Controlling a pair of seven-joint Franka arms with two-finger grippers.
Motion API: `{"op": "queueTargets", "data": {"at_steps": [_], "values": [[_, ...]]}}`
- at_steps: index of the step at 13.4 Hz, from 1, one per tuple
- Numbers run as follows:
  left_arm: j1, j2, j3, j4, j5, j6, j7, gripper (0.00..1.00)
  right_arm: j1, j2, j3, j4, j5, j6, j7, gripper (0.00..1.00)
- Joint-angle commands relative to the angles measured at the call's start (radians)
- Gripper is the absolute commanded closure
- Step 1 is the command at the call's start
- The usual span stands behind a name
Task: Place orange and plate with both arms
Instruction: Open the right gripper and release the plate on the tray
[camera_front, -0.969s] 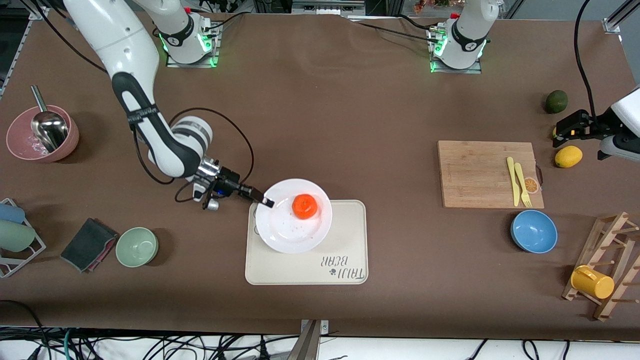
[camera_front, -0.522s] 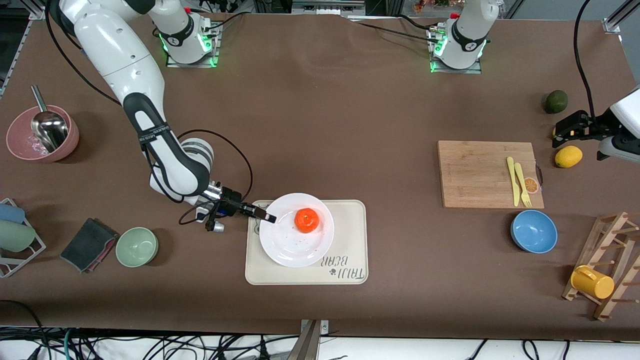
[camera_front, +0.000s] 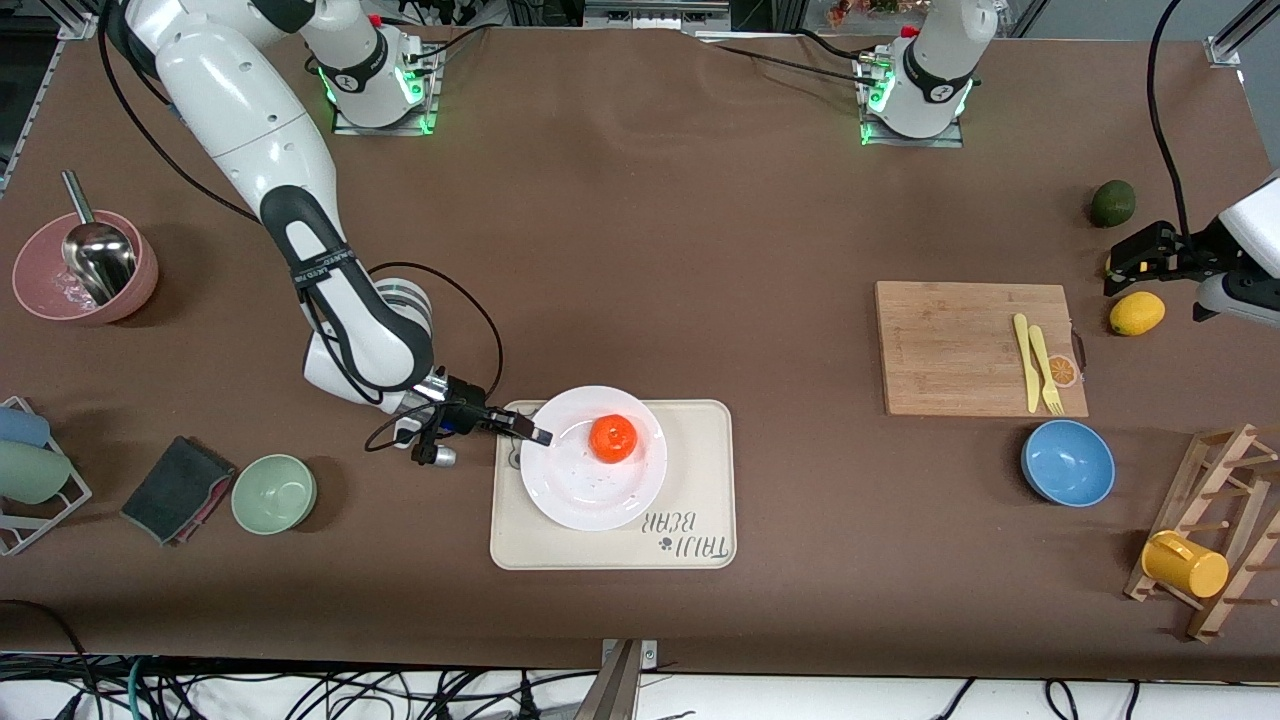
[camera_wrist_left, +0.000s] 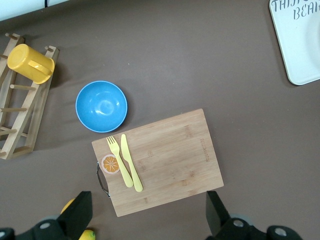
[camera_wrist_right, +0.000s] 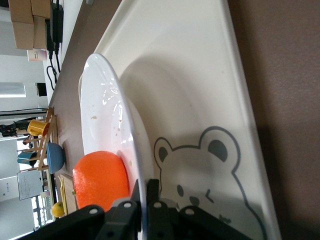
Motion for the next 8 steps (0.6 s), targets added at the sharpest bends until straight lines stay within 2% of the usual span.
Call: {"op": "queueTargets", "data": {"at_steps": [1, 3, 4, 5, 6, 7, 8], "values": [[0.005, 0.008, -0.002, 0.019, -0.016, -0.014, 0.028, 0.0, 0.005, 0.013, 0.003, 0.028, -0.028, 0.014, 0.019, 1.0], [0.005, 0.008, -0.003, 0.019, -0.016, -0.014, 0.028, 0.0, 0.005, 0.013, 0.003, 0.028, -0.027, 0.014, 0.017, 1.0], [0.003, 0.008, -0.002, 0.019, -0.016, -0.014, 0.028, 0.0, 0.005, 0.013, 0.003, 0.028, -0.027, 0.014, 0.019, 0.93], [0.003, 0.008, -0.003, 0.019, -0.016, -0.014, 0.029, 0.0, 0.005, 0.012, 0.003, 0.028, -0.025, 0.014, 0.019, 0.78], [0.003, 0.008, -0.002, 0.019, -0.016, -0.014, 0.029, 0.0, 0.005, 0.01, 0.003, 0.028, -0.024, 0.014, 0.019, 0.55], [0.003, 0.01, -0.003, 0.019, -0.016, -0.014, 0.029, 0.0, 0.005, 0.007, 0.003, 0.028, -0.021, 0.015, 0.019, 0.4], [0.0, 0.008, -0.003, 0.021, -0.016, -0.014, 0.029, 0.0, 0.004, 0.007, 0.003, 0.028, -0.016, 0.014, 0.019, 0.19]]}}
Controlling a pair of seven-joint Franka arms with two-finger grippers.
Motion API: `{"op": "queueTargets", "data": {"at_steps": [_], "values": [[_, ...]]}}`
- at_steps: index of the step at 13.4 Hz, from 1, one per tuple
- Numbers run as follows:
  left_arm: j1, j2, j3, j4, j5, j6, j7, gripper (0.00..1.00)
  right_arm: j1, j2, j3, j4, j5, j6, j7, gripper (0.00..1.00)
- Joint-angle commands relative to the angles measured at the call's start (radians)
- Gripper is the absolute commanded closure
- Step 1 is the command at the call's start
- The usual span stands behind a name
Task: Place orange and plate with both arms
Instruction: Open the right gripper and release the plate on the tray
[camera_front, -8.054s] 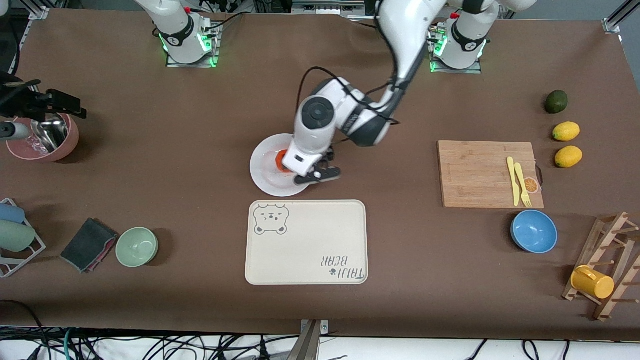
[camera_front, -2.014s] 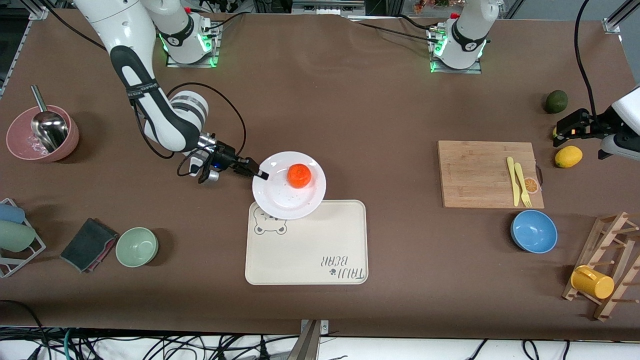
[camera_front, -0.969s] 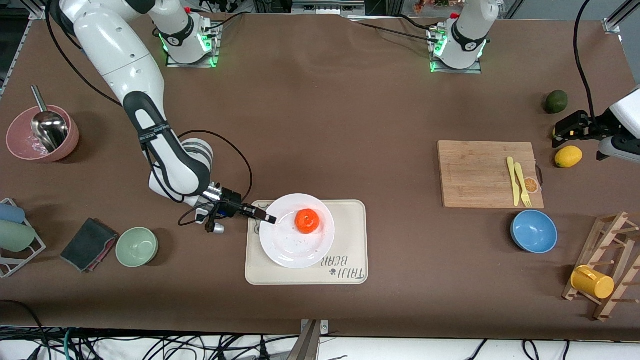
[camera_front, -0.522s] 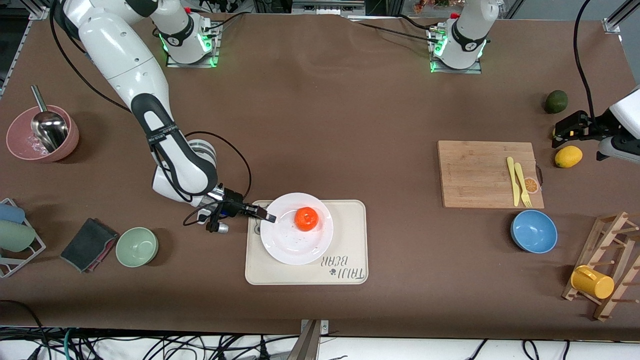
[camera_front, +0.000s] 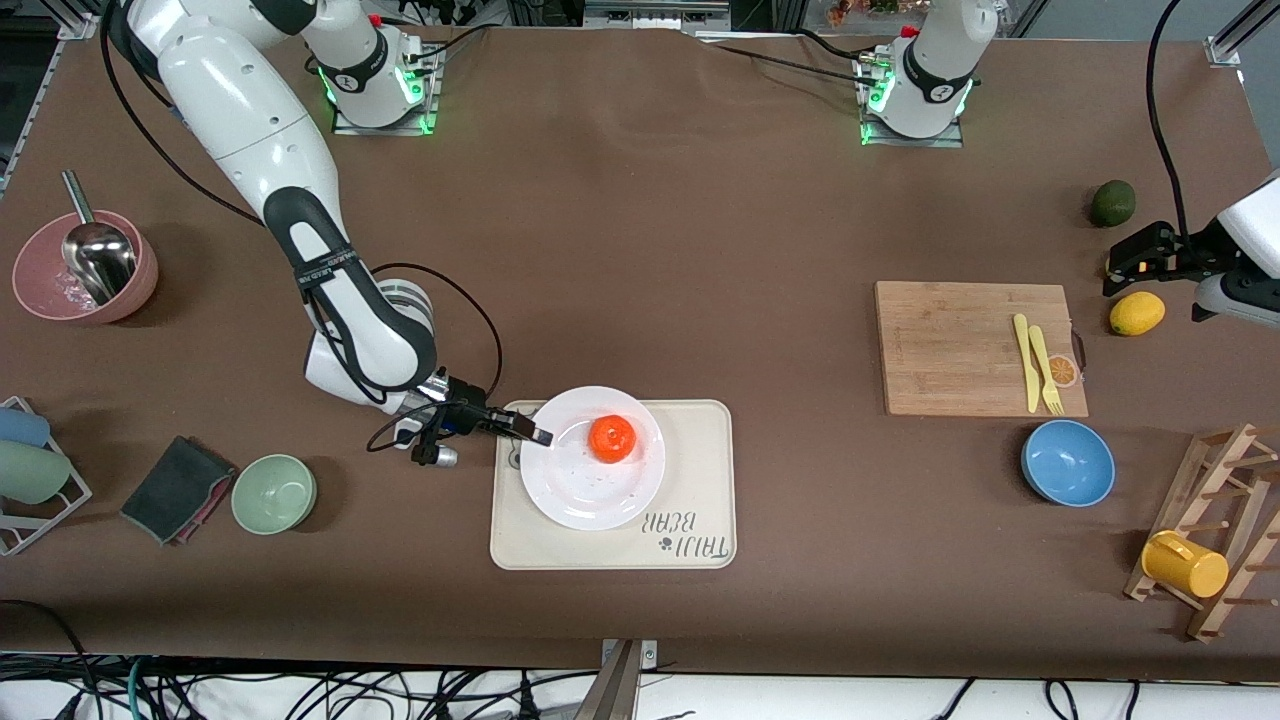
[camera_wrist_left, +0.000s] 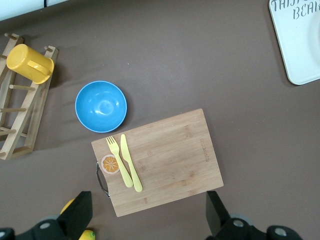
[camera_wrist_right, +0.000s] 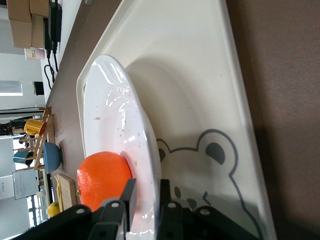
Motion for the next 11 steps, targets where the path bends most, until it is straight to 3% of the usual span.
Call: {"op": "queueTargets", "data": {"at_steps": [1, 5, 8, 11], "values": [[-0.001, 0.009, -0.002, 0.021, -0.016, -0.014, 0.029, 0.0, 0.001, 0.003, 0.003, 0.022, -0.006, 0.007, 0.018, 0.0], [-0.004, 0.015, 0.0, 0.028, -0.018, -0.01, 0.029, 0.0, -0.008, -0.029, -0.012, 0.022, -0.035, -0.003, 0.017, 0.0], [-0.004, 0.015, -0.002, 0.028, -0.019, -0.008, 0.029, 0.0, -0.008, -0.068, -0.032, 0.022, -0.138, -0.037, 0.02, 0.0], [-0.005, 0.015, 0.0, 0.028, -0.019, -0.008, 0.029, 0.0, -0.008, -0.123, -0.121, 0.022, -0.308, -0.178, 0.02, 0.0]]}}
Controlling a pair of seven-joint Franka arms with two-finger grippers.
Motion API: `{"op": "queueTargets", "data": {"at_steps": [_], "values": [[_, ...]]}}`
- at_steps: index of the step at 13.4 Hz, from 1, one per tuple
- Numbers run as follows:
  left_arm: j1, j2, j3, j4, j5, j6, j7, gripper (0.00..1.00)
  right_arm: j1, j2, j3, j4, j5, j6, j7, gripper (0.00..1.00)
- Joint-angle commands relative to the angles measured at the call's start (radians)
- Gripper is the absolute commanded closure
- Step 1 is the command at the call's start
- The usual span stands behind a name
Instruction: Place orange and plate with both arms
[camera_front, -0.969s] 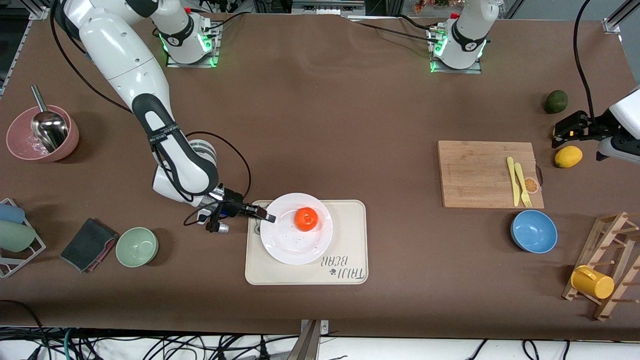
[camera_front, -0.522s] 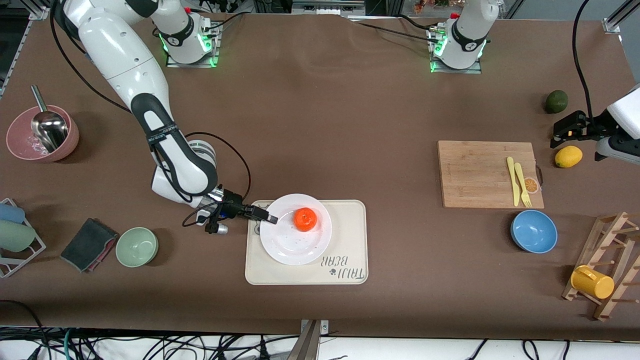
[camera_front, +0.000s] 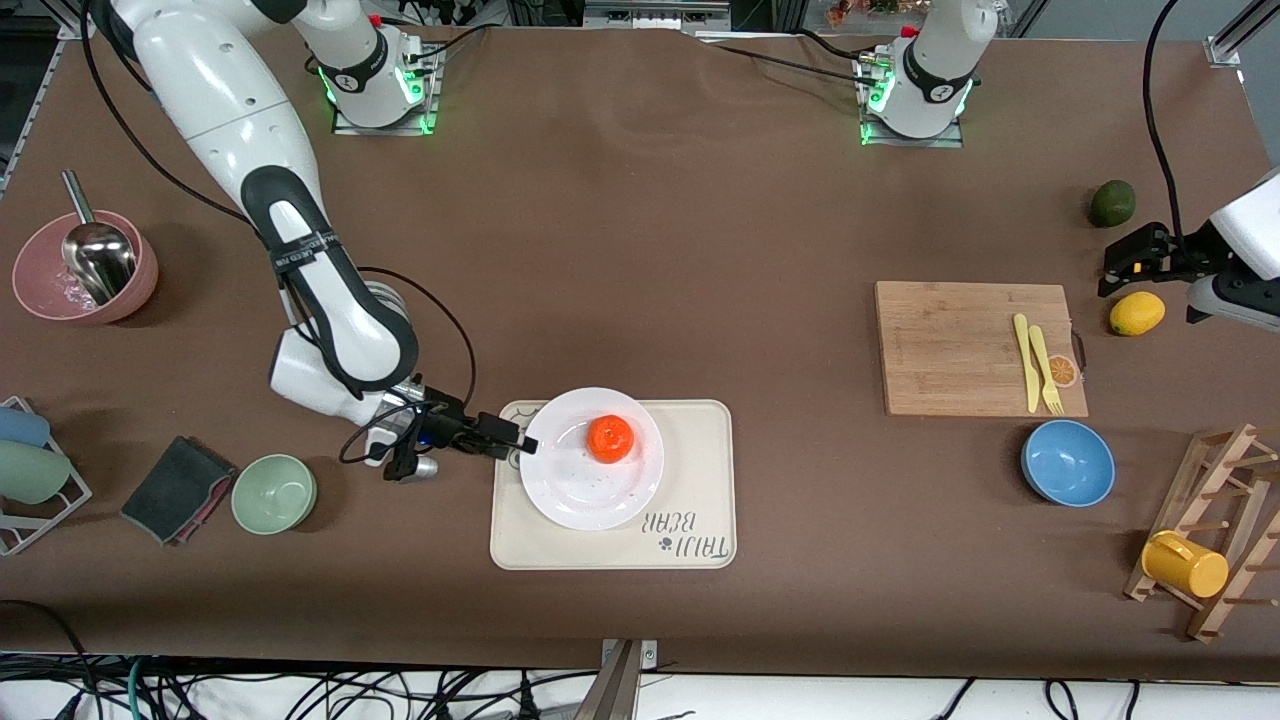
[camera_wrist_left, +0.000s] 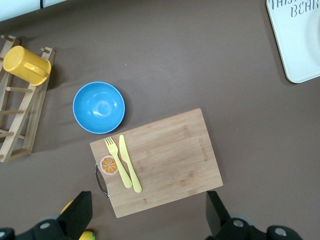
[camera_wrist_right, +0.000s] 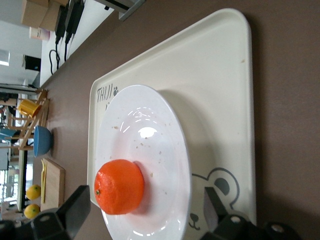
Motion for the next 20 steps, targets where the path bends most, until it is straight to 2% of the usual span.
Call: {"op": "queueTargets", "data": {"at_steps": [1, 5, 8, 11, 15, 20], "values": [[-0.001, 0.012, 0.002, 0.028, -0.019, -0.008, 0.023, 0.0, -0.001, -0.071, -0.093, -0.011, -0.114, -0.162, 0.013, 0.0], [-0.001, 0.012, 0.002, 0.028, -0.019, -0.007, 0.023, 0.0, 0.001, -0.187, -0.265, -0.009, -0.386, -0.504, 0.061, 0.0], [-0.001, 0.013, 0.0, 0.028, -0.019, -0.008, 0.023, 0.0, 0.002, -0.299, -0.329, -0.006, -0.563, -0.66, 0.193, 0.0], [-0.001, 0.013, 0.0, 0.028, -0.019, -0.008, 0.023, 0.0, 0.006, -0.425, -0.332, -0.011, -0.791, -0.718, 0.363, 0.0], [-0.001, 0.018, 0.0, 0.028, -0.019, -0.008, 0.023, 0.0, 0.013, -0.548, -0.325, -0.017, -0.959, -0.79, 0.543, 0.0], [-0.001, 0.018, 0.0, 0.028, -0.019, -0.008, 0.023, 0.0, 0.013, -0.692, -0.328, -0.063, -1.013, -0.849, 0.577, 0.0]]}}
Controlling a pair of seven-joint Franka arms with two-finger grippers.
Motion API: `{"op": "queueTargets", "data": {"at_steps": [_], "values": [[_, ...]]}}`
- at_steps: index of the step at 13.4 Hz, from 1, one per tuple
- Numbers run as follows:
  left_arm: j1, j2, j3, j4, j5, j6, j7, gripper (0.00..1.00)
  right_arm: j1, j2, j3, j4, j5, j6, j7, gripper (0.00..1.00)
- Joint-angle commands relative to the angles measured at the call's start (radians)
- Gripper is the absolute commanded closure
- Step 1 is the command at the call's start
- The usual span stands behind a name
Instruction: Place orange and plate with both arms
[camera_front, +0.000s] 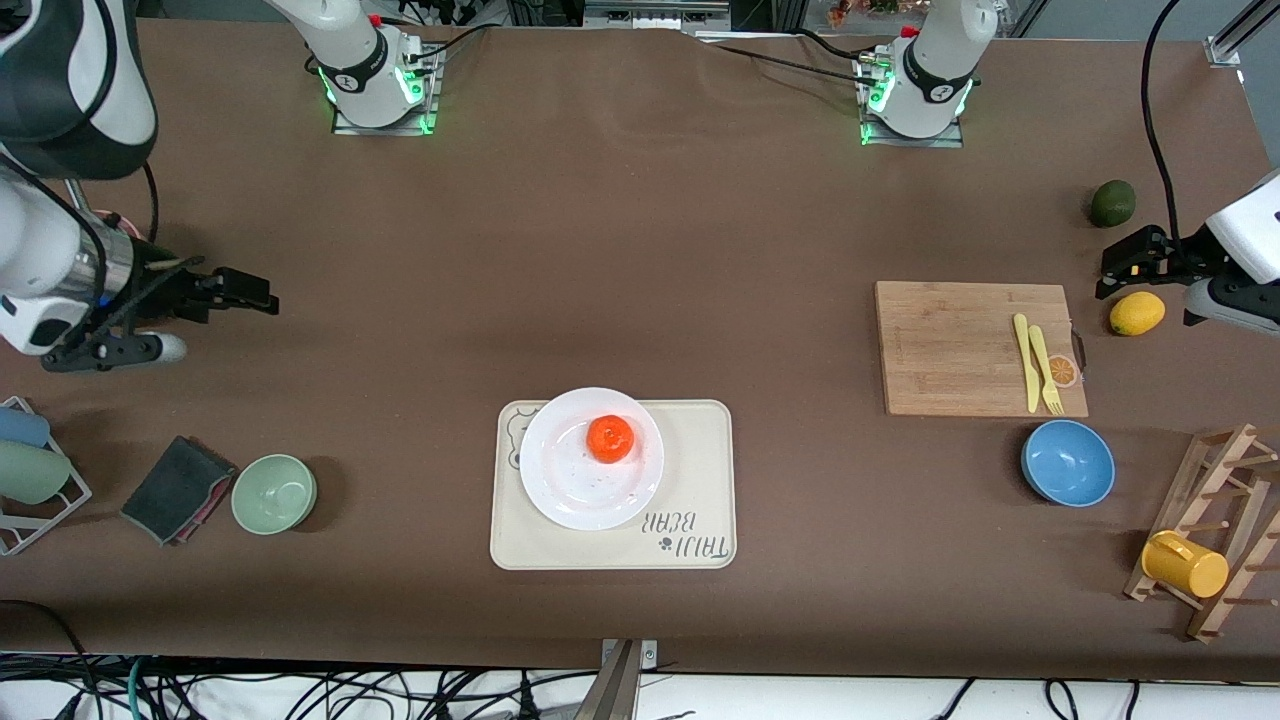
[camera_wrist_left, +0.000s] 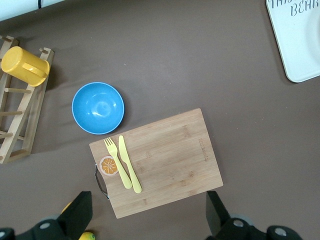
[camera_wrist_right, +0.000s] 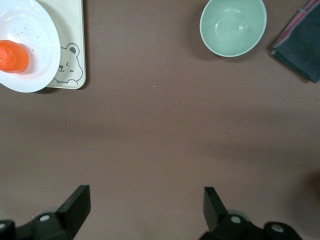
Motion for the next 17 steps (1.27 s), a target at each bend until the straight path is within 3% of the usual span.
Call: {"op": "queueTargets", "data": {"at_steps": [1, 3, 8, 17], "values": [[0.0, 0.01, 0.002, 0.024, -0.019, -0.008, 0.02, 0.0, 0.002, -0.127, -0.004, -0.095, -0.041, -0.01, 0.028, 0.0], [0.0, 0.01, 0.002, 0.024, -0.019, -0.008, 0.02, 0.0, 0.002, -0.173, -0.007, -0.121, -0.059, -0.013, 0.02, 0.0], [-0.002, 0.01, 0.002, 0.024, -0.019, -0.008, 0.02, 0.0, 0.002, -0.167, -0.004, -0.08, -0.125, -0.013, 0.014, 0.0], [-0.002, 0.012, 0.002, 0.024, -0.019, -0.008, 0.02, 0.0, 0.002, -0.14, -0.001, -0.005, -0.167, -0.021, 0.02, 0.0]]}}
